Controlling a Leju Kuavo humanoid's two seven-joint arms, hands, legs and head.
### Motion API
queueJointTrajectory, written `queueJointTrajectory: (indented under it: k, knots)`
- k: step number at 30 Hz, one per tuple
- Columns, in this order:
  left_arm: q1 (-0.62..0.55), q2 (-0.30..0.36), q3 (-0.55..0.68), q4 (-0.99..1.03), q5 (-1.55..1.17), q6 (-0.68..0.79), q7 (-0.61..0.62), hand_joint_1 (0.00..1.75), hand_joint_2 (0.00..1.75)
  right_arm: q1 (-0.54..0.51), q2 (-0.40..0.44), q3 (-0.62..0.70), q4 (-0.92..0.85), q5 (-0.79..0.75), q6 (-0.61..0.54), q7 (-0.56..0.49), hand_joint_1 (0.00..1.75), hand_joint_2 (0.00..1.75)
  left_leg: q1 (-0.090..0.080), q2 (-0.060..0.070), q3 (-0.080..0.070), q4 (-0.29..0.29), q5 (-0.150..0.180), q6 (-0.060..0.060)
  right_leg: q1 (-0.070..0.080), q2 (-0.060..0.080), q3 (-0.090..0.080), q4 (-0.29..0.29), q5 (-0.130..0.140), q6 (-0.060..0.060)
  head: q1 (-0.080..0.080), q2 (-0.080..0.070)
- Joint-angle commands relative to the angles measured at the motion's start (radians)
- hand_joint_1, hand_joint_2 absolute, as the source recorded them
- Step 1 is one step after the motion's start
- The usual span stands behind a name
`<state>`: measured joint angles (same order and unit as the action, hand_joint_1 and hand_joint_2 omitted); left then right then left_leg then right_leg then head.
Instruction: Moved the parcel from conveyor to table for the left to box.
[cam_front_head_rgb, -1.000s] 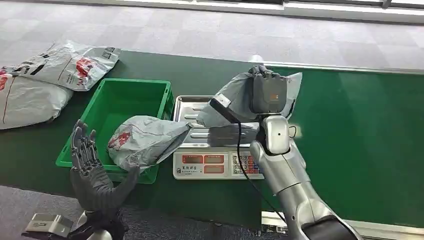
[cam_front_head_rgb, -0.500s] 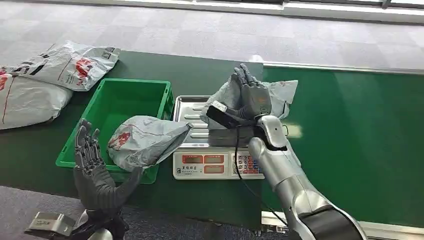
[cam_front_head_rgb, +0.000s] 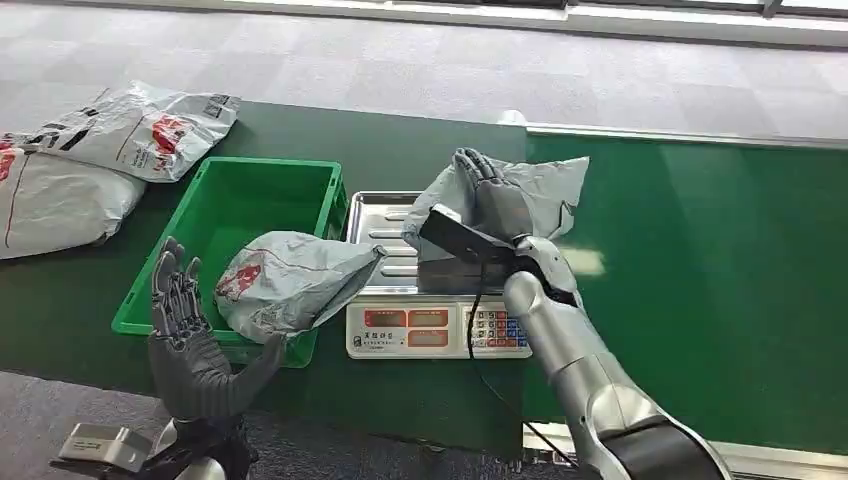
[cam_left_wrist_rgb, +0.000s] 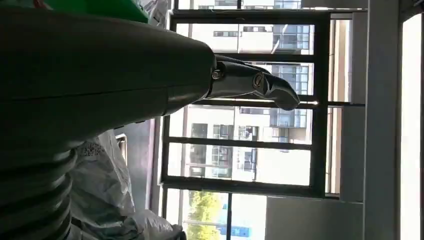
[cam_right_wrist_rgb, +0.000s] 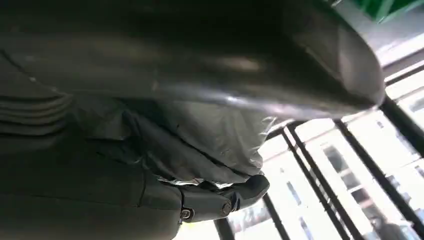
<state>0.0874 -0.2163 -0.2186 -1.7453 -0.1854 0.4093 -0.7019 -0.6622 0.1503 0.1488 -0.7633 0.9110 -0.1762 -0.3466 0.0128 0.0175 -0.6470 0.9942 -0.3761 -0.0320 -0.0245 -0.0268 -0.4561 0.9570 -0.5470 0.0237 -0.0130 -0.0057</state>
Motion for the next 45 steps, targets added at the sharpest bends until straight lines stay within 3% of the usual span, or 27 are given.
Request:
queueJointTrajectory:
  k: [1, 6, 7, 8, 9, 11, 14, 22, 30, 38, 41, 45]
  knots:
    - [0.015, 0.014, 0.037, 0.007, -0.010, 0.004, 0.004, 0.00, 1.75, 0.025, -0.044, -0.041, -0.065, -0.230, 0.197, -0.020, 0.00, 0.00, 0.001, -0.002, 0.000, -0.001, 0.000, 0.001, 0.001, 0.000, 0.001, -0.001, 0.000, -0.002, 0.000, 0.000]
    - [0.017, 0.010, 0.034, -0.003, -0.016, 0.001, 0.004, 0.00, 1.75, 0.068, -0.070, -0.043, -0.133, -0.297, 0.182, -0.010, 0.00, 0.00, 0.000, -0.002, 0.000, 0.000, 0.000, 0.001, 0.001, 0.000, 0.001, -0.001, 0.000, -0.002, 0.000, 0.000]
    - [0.014, 0.011, 0.029, 0.000, -0.020, -0.008, 0.004, 0.00, 1.75, 0.117, -0.050, -0.088, -0.233, -0.422, 0.174, -0.177, 0.00, 0.00, 0.001, -0.003, 0.000, 0.000, 0.001, 0.001, 0.001, -0.001, 0.001, -0.001, 0.000, -0.001, 0.000, 0.000]
    - [0.012, 0.006, 0.030, 0.003, -0.023, -0.006, 0.004, 0.00, 1.75, 0.168, -0.052, -0.081, -0.335, -0.434, 0.145, -0.179, 0.00, 0.00, 0.001, -0.004, 0.000, -0.001, 0.001, 0.002, 0.001, -0.001, 0.001, -0.002, 0.000, -0.002, 0.000, 0.000]
    - [0.015, -0.001, 0.032, 0.000, -0.029, 0.002, 0.004, 0.00, 1.75, 0.223, -0.028, -0.084, -0.478, -0.346, -0.100, -0.178, 0.00, 0.00, 0.000, -0.005, 0.000, -0.001, 0.001, 0.001, 0.001, -0.002, 0.001, -0.002, 0.000, -0.002, 0.000, 0.000]
    - [0.014, -0.002, 0.022, 0.000, -0.030, 0.009, 0.004, 0.00, 1.75, 0.274, -0.015, -0.049, -0.626, -0.310, -0.312, -0.186, 0.00, 0.00, 0.000, -0.004, -0.001, -0.001, 0.000, 0.001, 0.000, -0.001, 0.000, -0.001, -0.001, -0.002, 0.000, 0.000]
    - [-0.015, 0.001, 0.003, 0.034, -0.026, 0.010, 0.006, 0.00, 1.75, 0.314, -0.024, -0.018, -0.709, -0.220, -0.522, -0.208, 0.00, 0.00, 0.000, -0.004, -0.002, 0.001, 0.000, 0.001, 0.000, -0.002, -0.001, 0.000, -0.001, -0.002, 0.000, 0.000]
    - [-0.023, 0.010, -0.016, 0.058, -0.011, 0.020, 0.004, 0.00, 1.75, 0.345, 0.098, -0.206, -0.734, -0.122, -0.522, -0.352, 0.00, 0.00, 0.000, -0.003, -0.001, -0.001, 0.000, 0.001, 0.000, -0.001, -0.002, 0.000, -0.001, -0.001, 0.000, 0.000]
    - [-0.038, 0.024, -0.040, 0.090, 0.002, 0.045, 0.004, 0.00, 1.75, 0.380, 0.183, -0.284, -1.047, 0.020, -0.522, -0.352, 0.00, 0.00, 0.000, -0.005, -0.003, 0.001, 0.000, 0.001, -0.001, -0.002, -0.003, 0.002, -0.001, -0.002, 0.000, 0.000]
    - [-0.048, 0.037, -0.041, 0.115, -0.067, 0.058, 0.054, 0.00, 1.75, 0.405, 0.179, -0.280, -1.041, 0.016, -0.522, -0.352, 0.00, 0.00, 0.001, -0.003, -0.001, 0.000, 0.000, 0.001, -0.001, -0.001, -0.001, 0.000, 0.000, -0.002, 0.000, 0.000]
    - [-0.157, 0.087, -0.089, 0.195, -0.315, 0.031, 0.157, 0.00, 1.75, 0.436, 0.199, -0.283, -1.021, -0.015, -0.522, -0.352, 0.00, 0.00, 0.001, -0.005, 0.000, -0.001, 0.001, 0.001, 0.000, -0.001, 0.000, -0.001, 0.000, -0.002, 0.000, 0.000]
    - [-0.335, 0.089, -0.121, 0.281, -0.551, -0.017, 0.247, 0.00, 1.75, 0.453, 0.199, -0.276, -1.017, -0.082, -0.522, -0.352, 0.00, 0.00, 0.001, -0.007, -0.001, -0.001, 0.002, 0.001, -0.001, -0.005, -0.001, -0.001, 0.000, -0.001, 0.000, 0.000]
